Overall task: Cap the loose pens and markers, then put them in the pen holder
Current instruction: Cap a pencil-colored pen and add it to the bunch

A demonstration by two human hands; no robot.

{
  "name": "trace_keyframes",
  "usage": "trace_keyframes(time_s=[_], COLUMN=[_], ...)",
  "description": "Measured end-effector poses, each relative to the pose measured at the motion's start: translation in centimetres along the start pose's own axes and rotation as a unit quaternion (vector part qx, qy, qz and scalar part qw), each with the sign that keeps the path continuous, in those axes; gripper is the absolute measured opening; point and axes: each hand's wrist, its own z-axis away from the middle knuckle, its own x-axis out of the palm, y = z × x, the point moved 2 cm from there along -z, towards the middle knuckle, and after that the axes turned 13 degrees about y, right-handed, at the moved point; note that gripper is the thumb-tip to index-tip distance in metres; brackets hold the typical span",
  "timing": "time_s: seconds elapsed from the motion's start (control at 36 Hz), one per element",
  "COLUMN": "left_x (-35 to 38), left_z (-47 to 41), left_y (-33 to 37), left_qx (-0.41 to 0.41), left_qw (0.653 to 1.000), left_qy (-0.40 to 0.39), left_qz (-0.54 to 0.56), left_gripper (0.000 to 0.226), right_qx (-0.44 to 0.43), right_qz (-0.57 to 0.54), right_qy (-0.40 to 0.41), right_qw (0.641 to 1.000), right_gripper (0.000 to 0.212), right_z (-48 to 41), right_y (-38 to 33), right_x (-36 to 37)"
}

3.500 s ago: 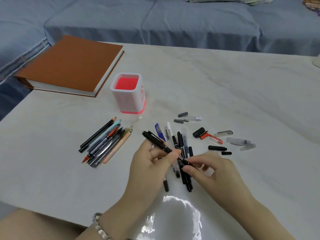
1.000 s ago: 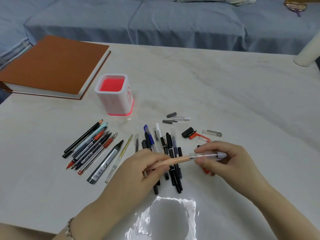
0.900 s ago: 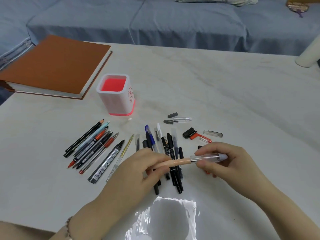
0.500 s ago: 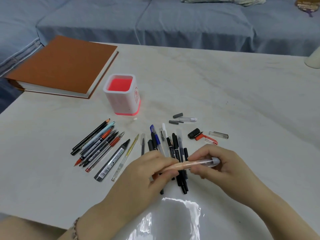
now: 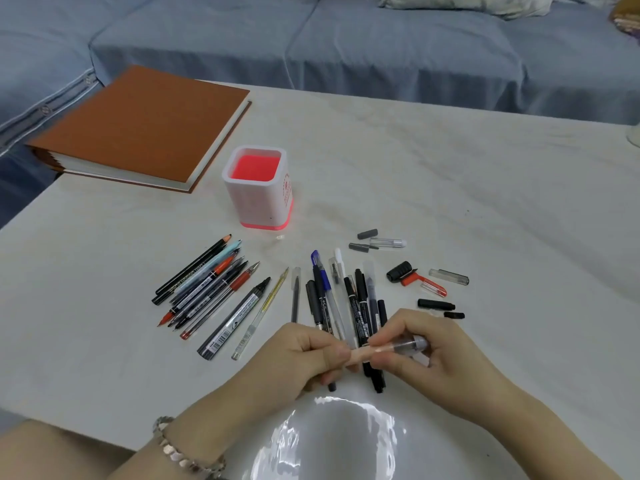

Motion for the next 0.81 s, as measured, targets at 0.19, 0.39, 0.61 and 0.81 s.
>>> trace_keyframes(time_s=[0.19, 0.39, 0.61, 0.81], left_x=[-0.6, -5.5, -8.2, -8.1], left_z=[-0.8, -1.6, -1.5, -1.9], left_y=[0.3, -1.4, -4.7, -4.9], left_qx=[0.137, 0.203, 0.124, 0.108], left_qw=[0.981, 0.879, 0.831, 0.833], left_qy=[0.105, 0.312, 0.373, 0.346], left_qz=[-0.085, -0.297, -0.392, -0.419], left_gripper=[0.016, 0.012, 0.021, 0.013], right_qx=[0.123, 0.203, 0.138, 0.16], right_qz=[-0.117, -0.21, 0.033, 0.161], right_qy=[0.087, 0.185, 0.168, 0.087], right_qw=[0.982, 0.938, 0.976, 0.97], right_gripper=[0.017, 0.015, 0.012, 0.039], right_z=[-1.1, -1.6, -4.7, -7.5], right_y=[0.6, 2.0, 2.3, 1.9], right_x=[0.5, 0.8, 2.3, 4.9])
